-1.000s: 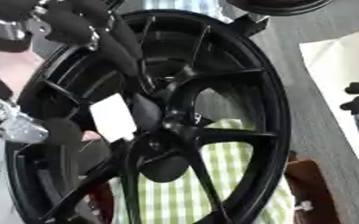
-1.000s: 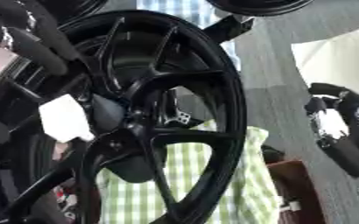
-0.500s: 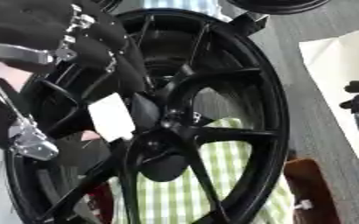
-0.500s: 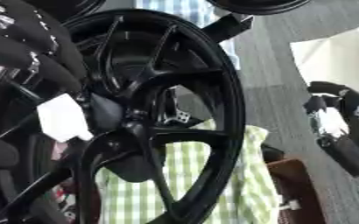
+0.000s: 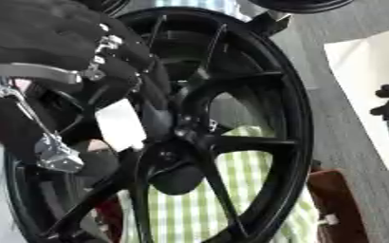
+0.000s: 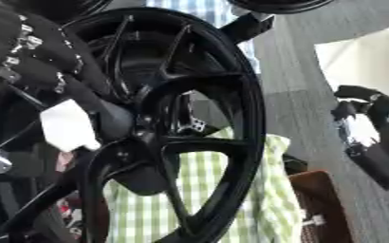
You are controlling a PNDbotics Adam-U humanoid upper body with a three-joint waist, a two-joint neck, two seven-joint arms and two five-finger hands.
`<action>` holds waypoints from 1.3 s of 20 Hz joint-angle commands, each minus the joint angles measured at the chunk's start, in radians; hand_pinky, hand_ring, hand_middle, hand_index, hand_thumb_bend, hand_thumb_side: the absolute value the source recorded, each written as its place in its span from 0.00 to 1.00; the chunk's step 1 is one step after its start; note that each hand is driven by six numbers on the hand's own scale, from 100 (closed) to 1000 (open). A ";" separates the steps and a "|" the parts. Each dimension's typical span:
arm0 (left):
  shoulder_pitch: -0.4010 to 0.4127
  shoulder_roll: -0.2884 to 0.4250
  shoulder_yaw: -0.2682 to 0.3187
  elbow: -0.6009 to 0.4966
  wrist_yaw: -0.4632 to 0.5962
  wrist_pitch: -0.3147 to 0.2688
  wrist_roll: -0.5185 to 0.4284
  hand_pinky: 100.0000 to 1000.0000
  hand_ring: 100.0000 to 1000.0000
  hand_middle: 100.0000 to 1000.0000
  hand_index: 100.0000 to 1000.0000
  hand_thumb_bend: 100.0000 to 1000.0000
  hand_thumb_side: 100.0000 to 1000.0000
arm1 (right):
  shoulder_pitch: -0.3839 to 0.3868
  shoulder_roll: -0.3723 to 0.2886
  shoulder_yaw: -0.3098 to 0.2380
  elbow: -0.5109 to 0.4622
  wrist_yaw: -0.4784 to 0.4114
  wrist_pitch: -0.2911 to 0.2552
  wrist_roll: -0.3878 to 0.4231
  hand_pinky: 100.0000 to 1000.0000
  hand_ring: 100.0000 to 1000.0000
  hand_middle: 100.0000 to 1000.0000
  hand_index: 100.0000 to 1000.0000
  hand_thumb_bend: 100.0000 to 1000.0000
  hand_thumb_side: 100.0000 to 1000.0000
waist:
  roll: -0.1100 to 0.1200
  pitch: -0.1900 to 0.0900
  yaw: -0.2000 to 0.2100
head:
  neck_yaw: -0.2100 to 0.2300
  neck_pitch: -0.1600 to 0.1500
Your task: Pull the pin out of the wheel hub.
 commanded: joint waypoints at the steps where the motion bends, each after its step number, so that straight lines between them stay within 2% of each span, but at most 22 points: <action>1: -0.012 0.017 0.000 0.014 -0.025 -0.155 -0.137 0.87 0.82 0.79 0.83 0.41 0.39 | -0.008 -0.017 0.001 -0.013 -0.008 -0.001 0.005 0.90 0.63 0.71 0.79 0.00 0.62 | 0.007 -0.061 -0.001 | 0.004 -0.002; 8: -0.008 0.016 0.003 0.057 -0.073 -0.178 -0.137 0.86 0.82 0.79 0.82 0.45 0.42 | -0.010 -0.018 0.004 -0.013 -0.010 -0.001 0.009 0.90 0.63 0.71 0.79 0.00 0.62 | 0.008 -0.062 -0.002 | 0.000 -0.008; 17: -0.015 0.005 0.007 0.096 -0.099 -0.192 -0.137 0.85 0.82 0.77 0.81 0.49 0.45 | -0.011 -0.021 0.009 -0.013 -0.012 0.000 0.016 0.90 0.62 0.71 0.79 0.00 0.62 | 0.009 -0.063 -0.004 | -0.016 -0.038; 19: -0.016 0.001 0.008 0.105 -0.102 -0.198 -0.137 0.85 0.82 0.76 0.80 0.47 0.44 | -0.011 -0.021 0.009 -0.013 -0.011 0.001 0.016 0.90 0.62 0.71 0.79 0.00 0.62 | 0.009 -0.063 -0.005 | -0.017 -0.043; 21: -0.014 -0.003 0.001 0.120 -0.092 -0.201 -0.137 0.85 0.79 0.72 0.79 0.39 0.39 | -0.012 -0.020 0.009 -0.013 -0.011 0.001 0.017 0.90 0.62 0.71 0.79 0.00 0.62 | 0.009 -0.063 -0.007 | -0.018 -0.046; 26: -0.018 -0.013 -0.025 0.154 -0.060 -0.181 -0.137 0.84 0.77 0.70 0.79 0.35 0.36 | -0.012 -0.020 0.009 -0.013 -0.011 0.001 0.016 0.90 0.62 0.71 0.79 0.00 0.62 | 0.009 -0.062 -0.009 | -0.016 -0.050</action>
